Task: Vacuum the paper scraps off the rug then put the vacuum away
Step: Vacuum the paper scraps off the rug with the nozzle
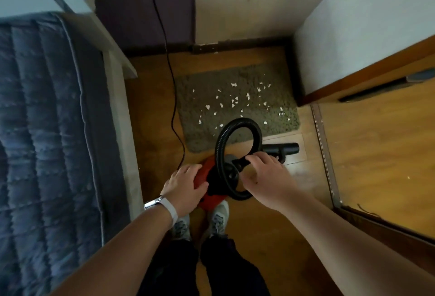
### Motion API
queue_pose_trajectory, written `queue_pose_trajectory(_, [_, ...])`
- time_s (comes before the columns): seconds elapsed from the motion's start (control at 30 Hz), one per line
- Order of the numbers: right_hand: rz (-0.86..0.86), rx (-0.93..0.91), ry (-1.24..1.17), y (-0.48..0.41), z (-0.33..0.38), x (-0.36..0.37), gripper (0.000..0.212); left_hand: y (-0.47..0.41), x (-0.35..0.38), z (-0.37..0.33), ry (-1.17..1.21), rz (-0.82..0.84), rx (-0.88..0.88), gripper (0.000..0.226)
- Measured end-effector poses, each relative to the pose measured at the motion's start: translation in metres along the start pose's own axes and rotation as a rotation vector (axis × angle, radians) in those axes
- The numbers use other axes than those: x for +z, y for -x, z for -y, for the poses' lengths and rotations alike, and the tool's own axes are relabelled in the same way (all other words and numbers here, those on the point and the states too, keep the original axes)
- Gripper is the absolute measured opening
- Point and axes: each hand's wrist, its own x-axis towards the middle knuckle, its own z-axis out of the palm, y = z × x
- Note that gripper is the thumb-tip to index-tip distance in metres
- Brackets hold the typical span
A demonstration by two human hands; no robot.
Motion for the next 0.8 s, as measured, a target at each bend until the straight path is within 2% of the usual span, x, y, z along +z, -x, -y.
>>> queue_pose_trajectory(0.2, [0.02,0.042,-0.013,0.014,-0.003,0.032,0.059,0.013,0.022,0.027,0.008,0.017,-0.022,0.059])
queue_pose_trajectory(0.4, [0.033,0.026,-0.001,0.023,-0.032,0.05,0.059,0.021,0.048,0.008,-0.015,-0.017,-0.005,0.057])
queue_pose_trajectory(0.63, [0.054,-0.043,0.002,0.017,-0.13,0.076,0.058,0.005,0.136,-0.058,0.138,-0.066,-0.092,0.053])
queue_pose_trajectory(0.8, [0.093,-0.116,0.029,0.012,-0.228,0.098,0.056,-0.021,0.219,-0.108,0.137,-0.1,-0.138,0.051])
